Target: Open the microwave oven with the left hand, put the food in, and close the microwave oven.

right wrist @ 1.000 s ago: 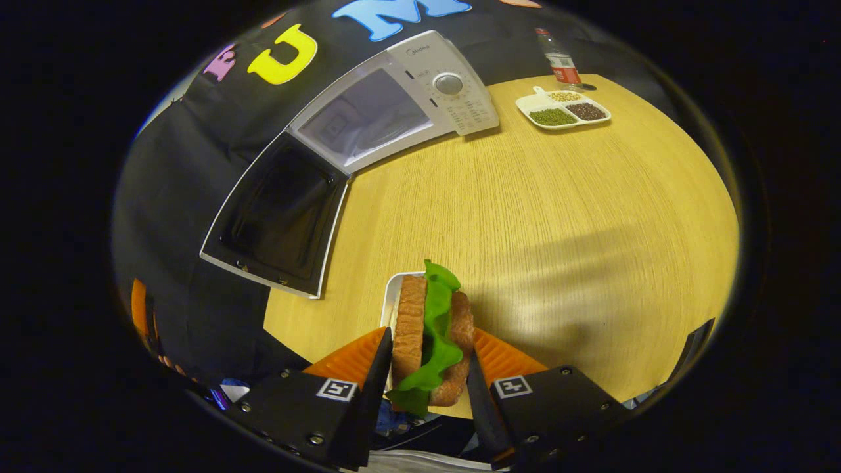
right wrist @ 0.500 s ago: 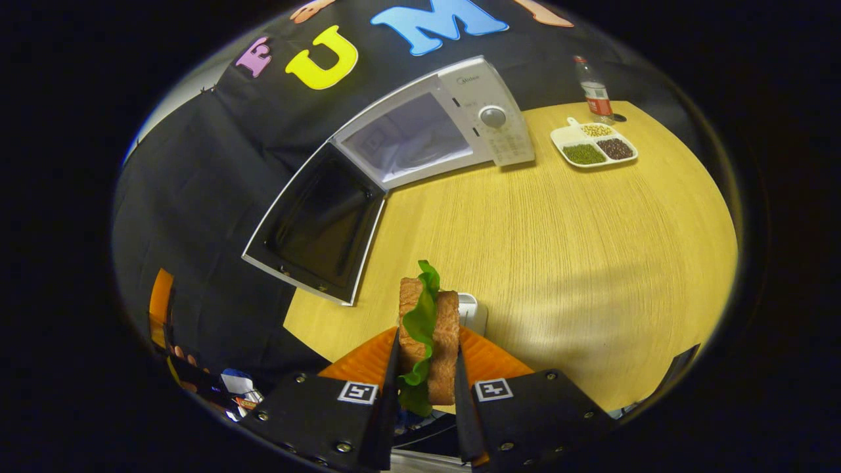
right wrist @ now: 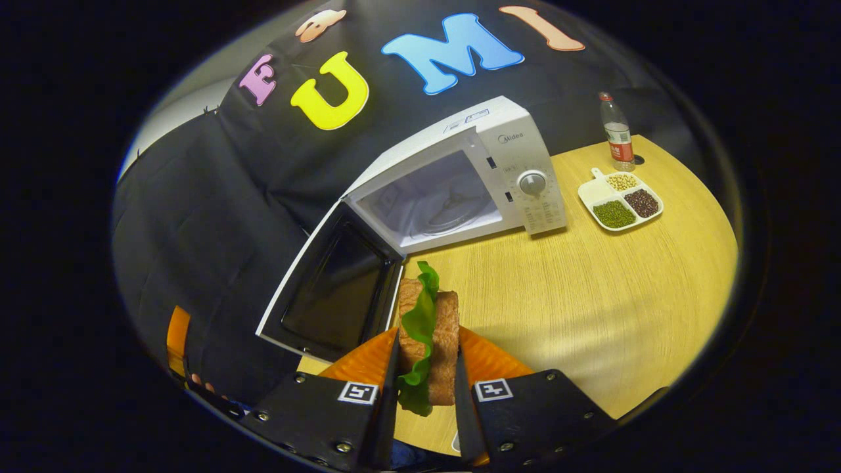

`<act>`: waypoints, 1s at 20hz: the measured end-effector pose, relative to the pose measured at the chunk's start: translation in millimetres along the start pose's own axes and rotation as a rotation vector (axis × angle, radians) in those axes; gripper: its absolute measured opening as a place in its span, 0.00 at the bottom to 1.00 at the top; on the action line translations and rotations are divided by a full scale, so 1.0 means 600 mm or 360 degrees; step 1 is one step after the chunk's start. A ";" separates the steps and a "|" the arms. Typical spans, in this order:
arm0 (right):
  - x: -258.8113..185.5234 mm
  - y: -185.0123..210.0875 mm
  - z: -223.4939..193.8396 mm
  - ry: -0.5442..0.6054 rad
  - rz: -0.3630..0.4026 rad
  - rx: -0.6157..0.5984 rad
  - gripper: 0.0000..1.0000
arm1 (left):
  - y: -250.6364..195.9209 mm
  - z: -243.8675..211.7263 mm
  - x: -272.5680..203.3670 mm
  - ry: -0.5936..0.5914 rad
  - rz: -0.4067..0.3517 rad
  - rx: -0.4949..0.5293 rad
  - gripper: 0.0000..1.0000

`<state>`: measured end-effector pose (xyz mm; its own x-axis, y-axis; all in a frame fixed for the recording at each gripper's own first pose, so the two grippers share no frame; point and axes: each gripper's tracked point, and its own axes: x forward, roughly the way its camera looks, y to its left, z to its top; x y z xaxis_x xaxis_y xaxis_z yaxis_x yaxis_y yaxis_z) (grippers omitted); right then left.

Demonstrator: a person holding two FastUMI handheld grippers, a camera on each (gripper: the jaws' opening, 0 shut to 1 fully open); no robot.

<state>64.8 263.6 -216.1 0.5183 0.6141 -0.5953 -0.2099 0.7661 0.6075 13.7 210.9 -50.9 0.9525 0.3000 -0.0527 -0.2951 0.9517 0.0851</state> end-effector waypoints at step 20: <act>0.301 0.033 0.187 -0.0524 -0.0176 0.0136 0.39 | 0.169 -0.092 0.169 0.0184 0.0042 0.0011 0.91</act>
<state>247.3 368.6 -252.4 0.7762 0.4237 -0.4668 -0.0750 0.7973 0.5989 76.5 341.3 -102.5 0.9291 0.3311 -0.1650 -0.3192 0.9429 0.0950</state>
